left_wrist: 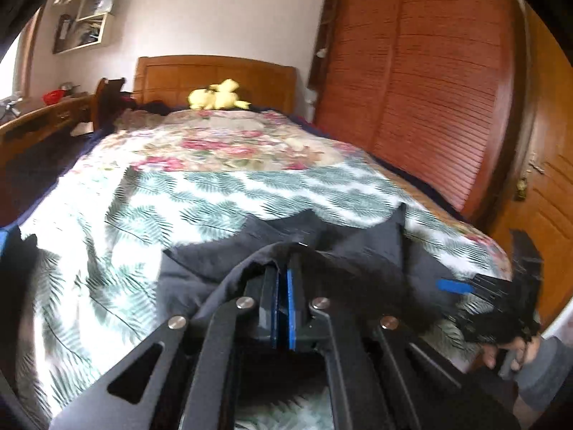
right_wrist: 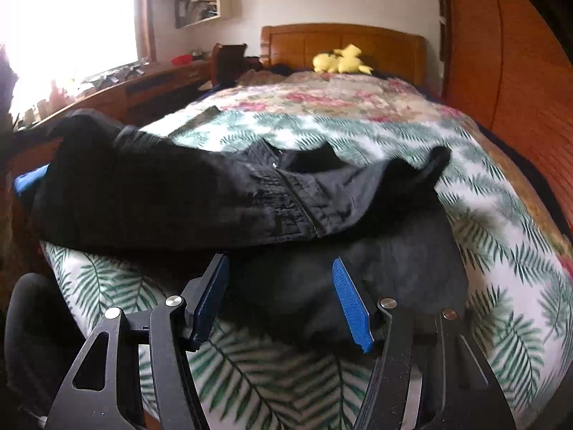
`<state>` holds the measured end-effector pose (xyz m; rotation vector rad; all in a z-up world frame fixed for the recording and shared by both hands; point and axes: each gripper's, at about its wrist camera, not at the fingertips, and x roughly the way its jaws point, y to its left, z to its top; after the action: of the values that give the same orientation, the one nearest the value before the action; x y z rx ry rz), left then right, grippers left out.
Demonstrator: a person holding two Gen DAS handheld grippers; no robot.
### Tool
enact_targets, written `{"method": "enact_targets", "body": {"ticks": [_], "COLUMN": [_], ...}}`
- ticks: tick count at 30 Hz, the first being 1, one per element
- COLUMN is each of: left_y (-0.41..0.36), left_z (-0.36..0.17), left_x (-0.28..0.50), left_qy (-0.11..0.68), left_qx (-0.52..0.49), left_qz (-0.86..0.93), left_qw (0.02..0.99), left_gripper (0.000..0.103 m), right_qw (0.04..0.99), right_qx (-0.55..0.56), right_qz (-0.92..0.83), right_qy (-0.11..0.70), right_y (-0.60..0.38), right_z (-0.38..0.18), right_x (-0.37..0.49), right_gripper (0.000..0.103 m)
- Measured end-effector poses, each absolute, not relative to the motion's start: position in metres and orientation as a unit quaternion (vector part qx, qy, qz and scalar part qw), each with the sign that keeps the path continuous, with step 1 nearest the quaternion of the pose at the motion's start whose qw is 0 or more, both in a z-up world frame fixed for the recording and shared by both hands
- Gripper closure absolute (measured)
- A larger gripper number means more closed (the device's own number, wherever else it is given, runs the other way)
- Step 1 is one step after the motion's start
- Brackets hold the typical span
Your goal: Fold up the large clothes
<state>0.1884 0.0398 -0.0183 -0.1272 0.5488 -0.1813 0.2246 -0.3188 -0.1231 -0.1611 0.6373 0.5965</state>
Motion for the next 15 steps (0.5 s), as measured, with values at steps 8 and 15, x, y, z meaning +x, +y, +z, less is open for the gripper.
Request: {"method": "enact_targets", "body": {"ticks": [8, 15], "left_y": [0.078, 0.095], "left_z": [-0.045, -0.066], "left_x": [0.231, 0.233], "left_qy": [0.312, 0.330], "left_qx": [-0.054, -0.050], "left_qz": [-0.065, -0.076], "left_qw": [0.946, 0.940], "left_gripper": [0.102, 0.101], "right_qw": [0.888, 0.870], "right_qx": [-0.126, -0.169], "right_qz": [0.323, 0.339], "right_qy": [0.303, 0.315], "right_y": [-0.273, -0.221], "right_z": [-0.125, -0.141], "right_x": [0.242, 0.259], "right_gripper": [0.041, 0.041]}}
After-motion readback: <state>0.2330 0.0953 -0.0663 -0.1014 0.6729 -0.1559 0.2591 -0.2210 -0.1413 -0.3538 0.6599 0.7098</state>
